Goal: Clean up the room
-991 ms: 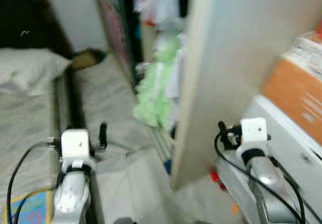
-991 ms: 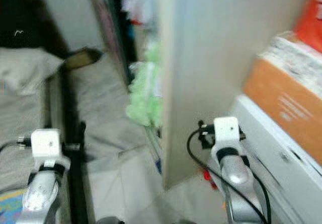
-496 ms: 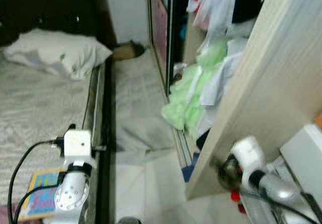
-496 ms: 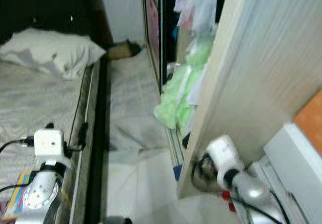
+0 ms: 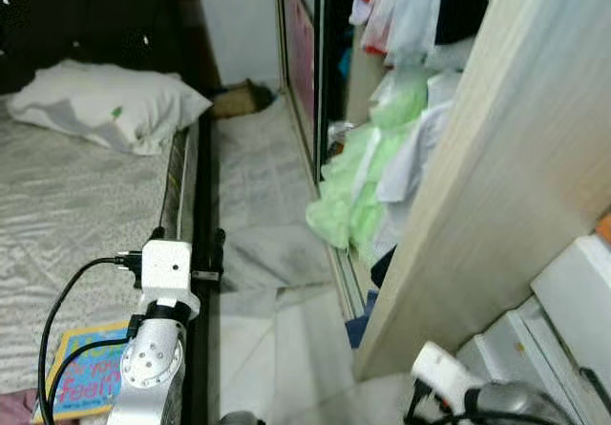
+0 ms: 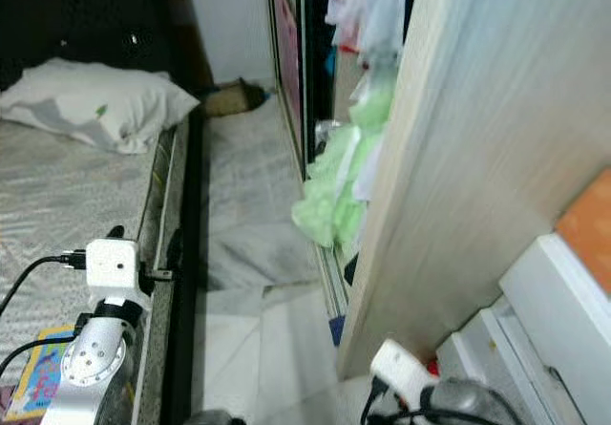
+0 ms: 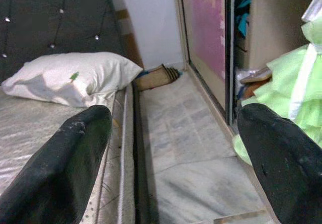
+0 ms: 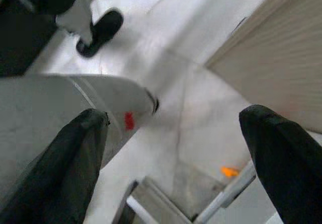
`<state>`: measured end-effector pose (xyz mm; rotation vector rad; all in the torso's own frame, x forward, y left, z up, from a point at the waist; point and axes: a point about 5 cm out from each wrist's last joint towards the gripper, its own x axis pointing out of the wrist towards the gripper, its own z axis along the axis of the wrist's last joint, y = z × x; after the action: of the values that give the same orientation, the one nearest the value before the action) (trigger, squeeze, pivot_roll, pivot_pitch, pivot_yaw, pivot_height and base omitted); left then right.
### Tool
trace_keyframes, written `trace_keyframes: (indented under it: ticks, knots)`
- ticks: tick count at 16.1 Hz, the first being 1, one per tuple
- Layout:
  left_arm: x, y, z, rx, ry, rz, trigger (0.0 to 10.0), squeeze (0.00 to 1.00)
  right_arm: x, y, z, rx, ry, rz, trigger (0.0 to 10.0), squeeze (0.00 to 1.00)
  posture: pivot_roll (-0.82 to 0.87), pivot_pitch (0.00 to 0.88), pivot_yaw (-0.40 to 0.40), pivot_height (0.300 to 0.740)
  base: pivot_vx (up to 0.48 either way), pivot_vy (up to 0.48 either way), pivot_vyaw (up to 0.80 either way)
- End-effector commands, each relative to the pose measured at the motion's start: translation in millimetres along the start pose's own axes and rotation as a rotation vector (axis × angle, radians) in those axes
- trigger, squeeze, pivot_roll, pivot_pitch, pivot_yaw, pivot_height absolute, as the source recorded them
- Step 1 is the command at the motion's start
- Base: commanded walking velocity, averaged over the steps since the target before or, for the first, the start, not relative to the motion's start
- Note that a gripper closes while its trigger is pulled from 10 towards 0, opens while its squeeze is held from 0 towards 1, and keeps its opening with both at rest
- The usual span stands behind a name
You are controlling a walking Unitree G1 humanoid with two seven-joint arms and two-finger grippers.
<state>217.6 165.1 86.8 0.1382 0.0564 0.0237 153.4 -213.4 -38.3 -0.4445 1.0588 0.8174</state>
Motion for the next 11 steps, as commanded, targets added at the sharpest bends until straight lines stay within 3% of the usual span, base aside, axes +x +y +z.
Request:
trace_keyframes:
  ticks: [1,3,4,6,10,11]
  knots:
    - [1.0,0.3,-2,0.008,0.01,-0.011,10.0,0.0,11.8,-0.4,25,-0.004,-0.067,-0.016,10.0,0.0,-0.1,0.0,0.014,0.74,0.0,0.0,0.0]
    - [2.5,-2.7,-1,0.005,0.007,-0.026,10.0,0.0,34.5,18.2,65,-0.006,-0.182,-0.002,10.0,0.0,-0.1,0.0,0.015,0.74,0.0,0.0,0.0]
    - [3.2,-3.4,-1,0.006,0.005,-0.032,10.0,0.0,46.9,35.8,86,-0.036,-0.221,0.052,10.0,0.0,-0.1,0.0,0.016,0.74,0.0,0.0,0.8]
    - [4.2,-3.3,-1,0.006,0.006,-0.031,10.0,0.0,65.9,62.3,109,-0.062,-0.234,0.111,10.0,0.0,-0.09,0.0,0.014,0.74,0.0,0.0,0.8]
    - [3.8,-2.8,-2,0.004,0.009,-0.03,10.0,0.0,82.7,81.3,128,-0.096,-0.229,0.114,10.0,0.0,-0.09,0.0,0.011,0.74,0.0,0.0,0.8]
    - [4.5,-4.7,-3,0.0,0.012,-0.034,10.0,0.0,87.6,85.4,156,-0.147,-0.305,0.032,10.0,0.0,-0.09,0.0,0.011,0.74,0.0,0.0,0.8]
